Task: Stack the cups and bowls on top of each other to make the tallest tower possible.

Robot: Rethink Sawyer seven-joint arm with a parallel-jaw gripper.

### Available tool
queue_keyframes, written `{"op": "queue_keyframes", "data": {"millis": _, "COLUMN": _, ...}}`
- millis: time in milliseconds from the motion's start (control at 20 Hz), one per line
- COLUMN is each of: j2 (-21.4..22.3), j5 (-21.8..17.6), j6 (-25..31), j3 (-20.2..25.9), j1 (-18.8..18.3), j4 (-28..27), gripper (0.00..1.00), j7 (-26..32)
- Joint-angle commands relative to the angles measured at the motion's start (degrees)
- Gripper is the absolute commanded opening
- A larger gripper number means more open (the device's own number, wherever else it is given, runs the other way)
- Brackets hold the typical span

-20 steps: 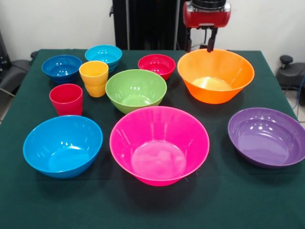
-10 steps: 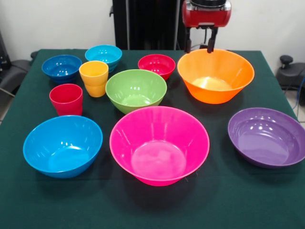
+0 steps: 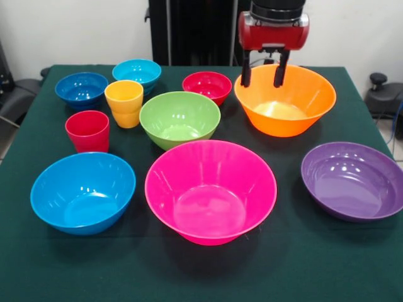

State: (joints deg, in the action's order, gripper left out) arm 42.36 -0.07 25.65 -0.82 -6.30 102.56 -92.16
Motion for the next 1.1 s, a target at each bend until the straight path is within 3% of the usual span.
{"op": "queue_keyframes", "data": {"millis": 50, "j2": -5.89, "j5": 0.45, "j6": 10.42, "j3": 2.22, "j1": 0.62, "j4": -12.82, "gripper": 1.00, "j7": -5.97}}
{"op": "queue_keyframes", "data": {"millis": 650, "j2": -13.21, "j5": 0.37, "j6": 15.95, "j3": 2.12, "j1": 2.74, "j4": -25.51, "gripper": 1.00, "j7": -7.56}}
{"op": "queue_keyframes", "data": {"millis": 1100, "j2": -14.18, "j5": -0.35, "j6": 10.58, "j3": 2.78, "j1": 1.54, "j4": -23.44, "gripper": 1.00, "j7": -5.80}}
